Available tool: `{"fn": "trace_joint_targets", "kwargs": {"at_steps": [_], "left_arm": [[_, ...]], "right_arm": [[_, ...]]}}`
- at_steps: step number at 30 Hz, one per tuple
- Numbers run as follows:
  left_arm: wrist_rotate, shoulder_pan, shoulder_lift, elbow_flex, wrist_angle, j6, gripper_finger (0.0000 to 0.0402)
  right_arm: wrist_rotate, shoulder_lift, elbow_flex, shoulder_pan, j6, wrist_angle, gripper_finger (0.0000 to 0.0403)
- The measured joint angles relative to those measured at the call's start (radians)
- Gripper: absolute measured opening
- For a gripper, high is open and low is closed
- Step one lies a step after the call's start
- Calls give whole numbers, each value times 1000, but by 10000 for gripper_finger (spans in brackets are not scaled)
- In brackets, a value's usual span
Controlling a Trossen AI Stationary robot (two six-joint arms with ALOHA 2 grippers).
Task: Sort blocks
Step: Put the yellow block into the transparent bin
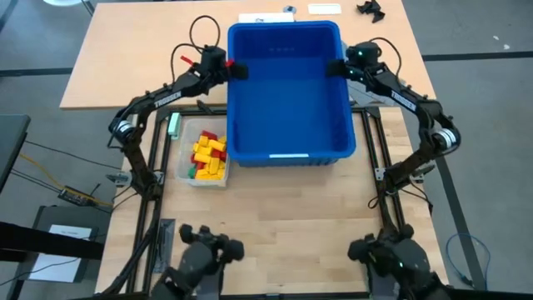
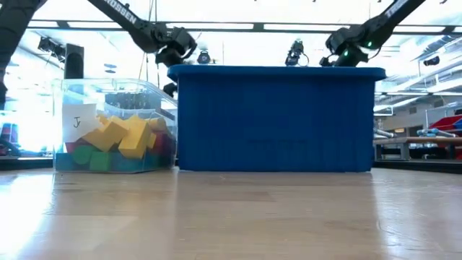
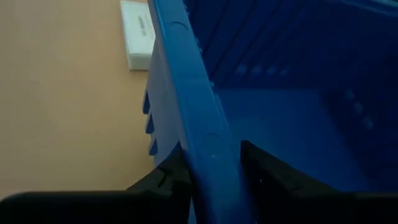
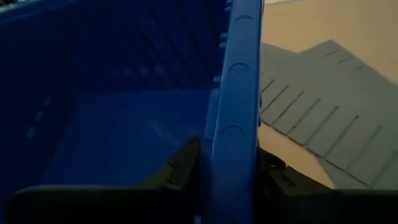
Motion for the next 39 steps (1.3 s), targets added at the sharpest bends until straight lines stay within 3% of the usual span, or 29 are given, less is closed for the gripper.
{"fn": "trace_joint_targets", "kwargs": {"at_steps": [6, 12, 21, 27, 30, 37, 39], "left_arm": [[71, 88, 25, 15, 33, 47, 144], [93, 128, 22, 35, 77, 132, 163], [96, 126, -21, 55, 40, 195, 263], [146, 107, -134, 114, -15, 245, 276], [214, 75, -207, 120, -74, 290, 263], [284, -148, -394, 122, -199, 449, 205], [283, -231, -426, 120, -249, 482, 183]], "right_arm": [[-50, 125, 87, -26, 25, 37, 101], [-106, 186, 208, -23, -90, 42, 172], [-61, 127, 232, -12, -222, -5, 267], [-71, 8, 232, -14, -298, -16, 283], [-151, -76, 232, -7, -328, -46, 281], [-571, -269, 232, 60, -327, -109, 269], [-625, -315, 233, 95, -308, -121, 265]]}}
